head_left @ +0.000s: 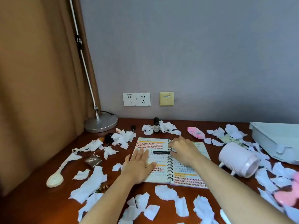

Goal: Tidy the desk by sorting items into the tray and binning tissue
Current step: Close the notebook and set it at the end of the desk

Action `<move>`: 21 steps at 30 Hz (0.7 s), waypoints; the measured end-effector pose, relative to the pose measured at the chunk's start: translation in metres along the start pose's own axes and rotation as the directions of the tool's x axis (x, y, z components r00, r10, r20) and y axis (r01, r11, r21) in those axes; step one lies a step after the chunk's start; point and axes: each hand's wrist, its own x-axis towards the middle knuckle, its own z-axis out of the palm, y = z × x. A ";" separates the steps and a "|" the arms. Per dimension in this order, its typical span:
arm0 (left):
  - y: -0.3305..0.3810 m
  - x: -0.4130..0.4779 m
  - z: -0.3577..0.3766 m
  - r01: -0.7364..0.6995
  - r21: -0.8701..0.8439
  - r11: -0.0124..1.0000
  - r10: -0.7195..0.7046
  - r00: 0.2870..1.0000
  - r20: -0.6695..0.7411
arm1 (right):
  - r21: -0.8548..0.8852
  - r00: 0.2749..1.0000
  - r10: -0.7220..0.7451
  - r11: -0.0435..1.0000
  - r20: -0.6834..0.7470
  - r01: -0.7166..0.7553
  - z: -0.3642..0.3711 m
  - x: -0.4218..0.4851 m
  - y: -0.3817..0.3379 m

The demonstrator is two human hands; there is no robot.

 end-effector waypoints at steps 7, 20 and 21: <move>-0.004 0.003 0.007 0.000 0.054 0.999 0.002 0.999 -0.046 | 0.006 0.996 -0.034 0.999 0.084 0.034 0.004 0.027 -0.013; -0.007 0.003 0.006 -0.016 0.056 0.998 0.018 0.999 -0.042 | 0.531 0.856 0.418 0.671 0.305 -0.517 -0.004 0.019 0.007; -0.006 0.003 0.006 -0.010 0.056 0.998 0.012 0.999 -0.040 | 0.589 0.839 0.429 0.599 0.336 -0.542 -0.001 0.017 0.007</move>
